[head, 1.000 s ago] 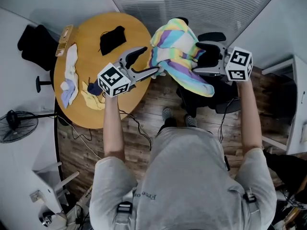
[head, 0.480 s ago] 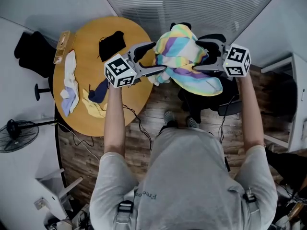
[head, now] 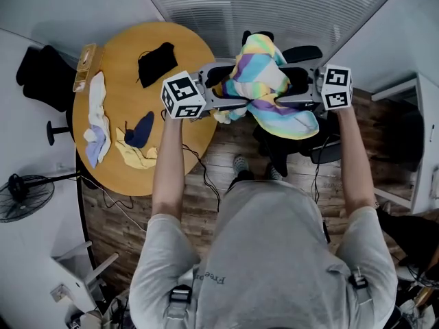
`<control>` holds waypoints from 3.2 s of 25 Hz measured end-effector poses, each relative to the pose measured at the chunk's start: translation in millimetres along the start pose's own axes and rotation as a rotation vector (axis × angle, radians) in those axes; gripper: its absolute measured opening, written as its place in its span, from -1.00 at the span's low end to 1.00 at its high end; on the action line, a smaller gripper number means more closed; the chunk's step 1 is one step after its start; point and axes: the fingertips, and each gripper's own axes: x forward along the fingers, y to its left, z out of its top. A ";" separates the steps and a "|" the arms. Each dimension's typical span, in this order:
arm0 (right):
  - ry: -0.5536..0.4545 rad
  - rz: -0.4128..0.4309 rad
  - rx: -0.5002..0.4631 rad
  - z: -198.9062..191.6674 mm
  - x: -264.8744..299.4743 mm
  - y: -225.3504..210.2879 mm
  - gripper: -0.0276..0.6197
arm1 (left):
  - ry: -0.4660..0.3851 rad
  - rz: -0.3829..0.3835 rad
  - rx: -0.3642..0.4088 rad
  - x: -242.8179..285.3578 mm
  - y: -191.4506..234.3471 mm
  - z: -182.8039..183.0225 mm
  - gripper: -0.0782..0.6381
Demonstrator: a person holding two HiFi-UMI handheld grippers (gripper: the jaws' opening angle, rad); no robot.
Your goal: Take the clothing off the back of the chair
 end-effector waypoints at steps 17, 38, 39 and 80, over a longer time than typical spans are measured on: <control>-0.078 -0.034 0.012 0.3 -5.2 16.7 -0.32 | -0.035 0.139 0.028 2.7 -9.7 8.4 0.12; 0.020 -0.286 -0.027 9.4 -2.3 24.3 -0.60 | -0.051 0.549 -0.084 -13.5 -24.9 17.2 -0.46; 0.020 -0.289 -0.035 11.2 -2.0 25.8 -0.60 | -0.056 0.571 -0.091 -15.3 -25.5 18.4 -0.47; -0.057 -0.462 -0.390 63.0 23.4 214.8 -0.61 | -0.260 0.821 -0.091 -102.3 -192.4 58.4 -0.50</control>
